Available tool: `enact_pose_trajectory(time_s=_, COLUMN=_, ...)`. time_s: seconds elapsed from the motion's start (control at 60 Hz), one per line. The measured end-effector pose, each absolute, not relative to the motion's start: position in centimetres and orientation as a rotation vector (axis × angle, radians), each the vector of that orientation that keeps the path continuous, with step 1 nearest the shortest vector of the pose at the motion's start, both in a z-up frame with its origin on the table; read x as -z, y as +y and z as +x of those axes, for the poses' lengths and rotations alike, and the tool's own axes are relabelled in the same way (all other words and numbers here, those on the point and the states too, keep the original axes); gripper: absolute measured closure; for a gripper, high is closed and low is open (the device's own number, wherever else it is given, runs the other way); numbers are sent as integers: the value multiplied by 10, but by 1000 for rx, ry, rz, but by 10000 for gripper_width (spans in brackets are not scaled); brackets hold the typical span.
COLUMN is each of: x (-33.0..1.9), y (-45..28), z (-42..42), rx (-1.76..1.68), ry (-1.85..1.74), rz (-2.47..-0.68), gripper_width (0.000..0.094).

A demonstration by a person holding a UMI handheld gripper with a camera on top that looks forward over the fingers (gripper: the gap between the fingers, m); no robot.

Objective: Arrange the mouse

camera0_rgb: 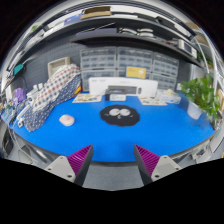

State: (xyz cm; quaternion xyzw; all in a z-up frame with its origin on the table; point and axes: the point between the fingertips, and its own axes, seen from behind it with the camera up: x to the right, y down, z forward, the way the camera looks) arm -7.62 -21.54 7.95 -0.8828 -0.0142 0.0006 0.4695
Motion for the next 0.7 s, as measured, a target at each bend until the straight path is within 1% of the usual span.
enact_pose_trajectory(time_s=0.15, x=-28, y=-210, z=-158, rx=-81, ry=-144, rz=-2252, gripper_width=114)
enact_pose_trajectory(time_s=0.25, x=-10, y=-195, z=-206, rx=-128, ry=-193, rz=-2276, gripper_width=99)
enact_pose_trajectory(time_s=0.333, x=-2, y=-176, z=-238, rx=-149, ry=-223, rz=-2292, gripper_width=99)
enact_pose_trajectory(time_s=0.45, x=0, y=-137, z=-272, rx=-161, ry=-231, rz=-2287, gripper_width=99)
enact_pose_trajectory(time_s=0.7, x=14, y=-57, z=-306, rx=-120, ry=-212, rz=-2319, gripper_width=106)
